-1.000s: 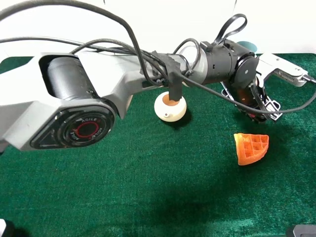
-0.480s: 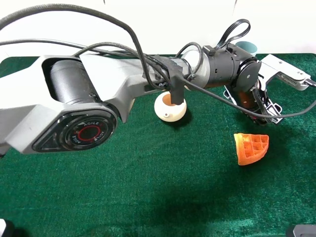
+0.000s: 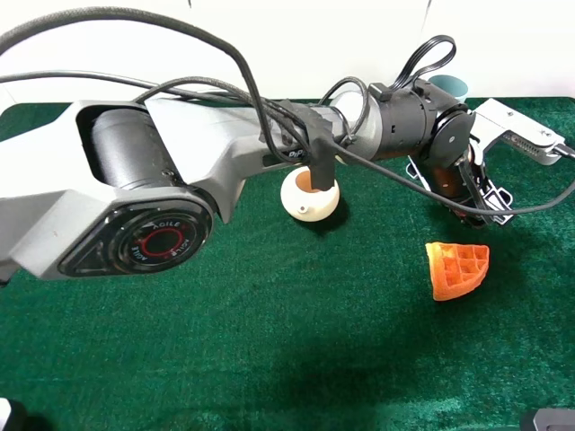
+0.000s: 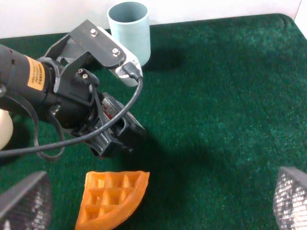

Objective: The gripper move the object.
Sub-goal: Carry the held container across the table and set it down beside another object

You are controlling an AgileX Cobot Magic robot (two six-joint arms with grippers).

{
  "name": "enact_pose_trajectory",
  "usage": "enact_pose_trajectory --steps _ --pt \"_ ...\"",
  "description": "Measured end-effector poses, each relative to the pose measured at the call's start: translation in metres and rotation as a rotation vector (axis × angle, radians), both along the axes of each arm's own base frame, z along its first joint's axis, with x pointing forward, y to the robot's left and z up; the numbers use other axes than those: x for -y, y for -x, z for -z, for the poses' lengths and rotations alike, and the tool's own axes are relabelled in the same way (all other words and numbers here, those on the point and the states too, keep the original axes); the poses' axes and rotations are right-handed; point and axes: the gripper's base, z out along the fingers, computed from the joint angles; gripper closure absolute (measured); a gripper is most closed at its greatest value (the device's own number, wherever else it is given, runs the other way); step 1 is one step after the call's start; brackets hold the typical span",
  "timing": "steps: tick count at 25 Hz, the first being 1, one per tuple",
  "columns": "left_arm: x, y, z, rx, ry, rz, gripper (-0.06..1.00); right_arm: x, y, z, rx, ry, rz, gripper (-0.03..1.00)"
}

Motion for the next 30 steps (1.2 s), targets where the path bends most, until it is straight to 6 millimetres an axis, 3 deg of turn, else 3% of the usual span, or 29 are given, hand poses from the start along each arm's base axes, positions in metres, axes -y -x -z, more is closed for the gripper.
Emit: enact_pose_trajectory --steps 18,22,30 --pt "0.0 0.0 -0.002 0.001 0.005 -0.001 0.07 0.0 0.0 0.0 0.0 0.0 0.0 0.28" --pt "-0.002 0.001 -0.016 -0.002 -0.009 0.001 0.07 0.0 0.0 0.0 0.0 0.0 0.0 0.28" --pt "-0.018 0.003 -0.063 -0.033 -0.065 -0.009 0.07 0.0 0.0 0.0 0.0 0.0 0.0 0.28"
